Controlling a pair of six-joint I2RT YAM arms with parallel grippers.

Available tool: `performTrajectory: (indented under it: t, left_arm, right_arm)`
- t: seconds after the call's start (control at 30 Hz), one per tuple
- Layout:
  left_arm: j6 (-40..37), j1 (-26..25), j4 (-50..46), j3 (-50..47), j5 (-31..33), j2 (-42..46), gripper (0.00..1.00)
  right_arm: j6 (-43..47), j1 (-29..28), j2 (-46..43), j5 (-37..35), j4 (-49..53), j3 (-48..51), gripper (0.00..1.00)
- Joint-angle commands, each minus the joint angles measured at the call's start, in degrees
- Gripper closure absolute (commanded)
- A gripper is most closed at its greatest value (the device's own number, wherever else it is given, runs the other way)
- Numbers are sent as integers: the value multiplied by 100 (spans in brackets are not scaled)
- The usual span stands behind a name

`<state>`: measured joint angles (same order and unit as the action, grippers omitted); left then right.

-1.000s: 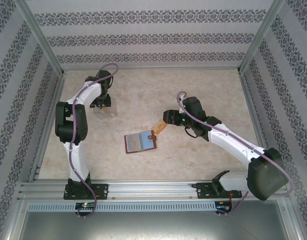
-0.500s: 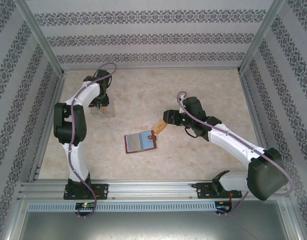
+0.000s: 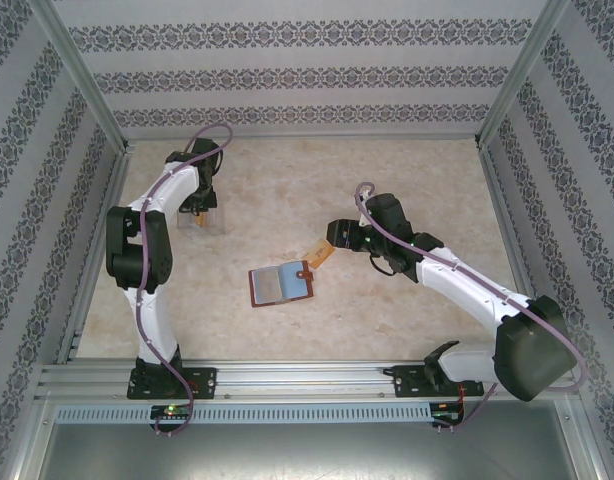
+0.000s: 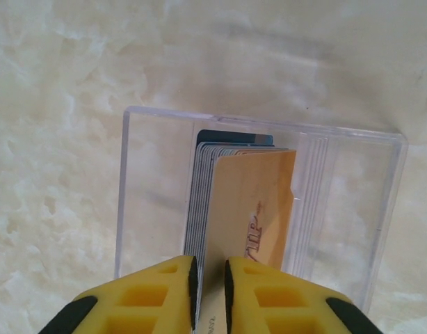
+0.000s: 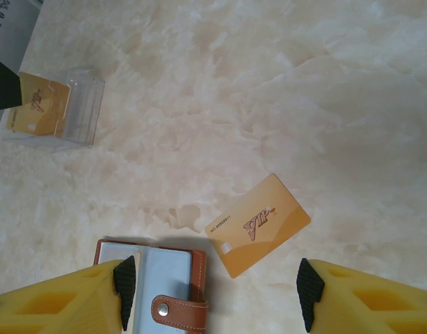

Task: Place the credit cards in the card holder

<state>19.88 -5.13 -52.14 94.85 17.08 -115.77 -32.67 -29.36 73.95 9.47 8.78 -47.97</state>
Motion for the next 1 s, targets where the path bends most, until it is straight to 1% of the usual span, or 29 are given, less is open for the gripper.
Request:
performTrajectory:
  t: [0.0,0.03,0.07,0.23,0.27,0.37,0.53,0.57,0.6,0.7,0.8,0.83,0.9,0.97]
  left_arm:
    - [36,75,-215,33,83,212,83]
    - [40,75,-234,50,80,207,84]
    - [42,73,-249,47,75,221,87]
    - [69,74,-291,72,35,314,91]
    - [90,74,-314,85,15,337,95]
    - [159,75,-323,87,-93,450,95]
    - [266,73,-353,110,-422,695,97]
    - [318,73,-384,134,-514,752,100]
    - [362,73,-444,162,-604,803,100]
    - [502,73,-491,147,-1030,1096,100]
    - [663,75,-230,-158,-1854,1619,100]
    - [732,74,26,-368,-2328,1892,100]
    - [997,73,740,-926,-3287,2391,100]
    - [1469,73,1840,-1604,-4340,2888,100]
  right_arm:
    - [-45,32,-100,22,-66,94,35]
    - [-43,30,-91,28,-65,95,35]
    - [-41,30,-84,21,-67,86,35]
    - [-56,32,-48,44,-64,70,35]
    - [-58,30,-47,54,-68,68,35]
    - [-48,27,-21,75,-63,53,35]
    - [-56,33,31,151,-75,25,35]
    - [-59,29,31,161,-78,28,35]
    - [-66,32,31,174,-85,35,35]
    - [-74,20,45,233,-121,36,35]
    - [-150,12,71,623,-395,64,35]
    - [-212,20,75,851,-581,93,35]
    - [-355,-16,52,1096,-904,155,35]
    - [-288,-220,-36,918,-913,100,34]
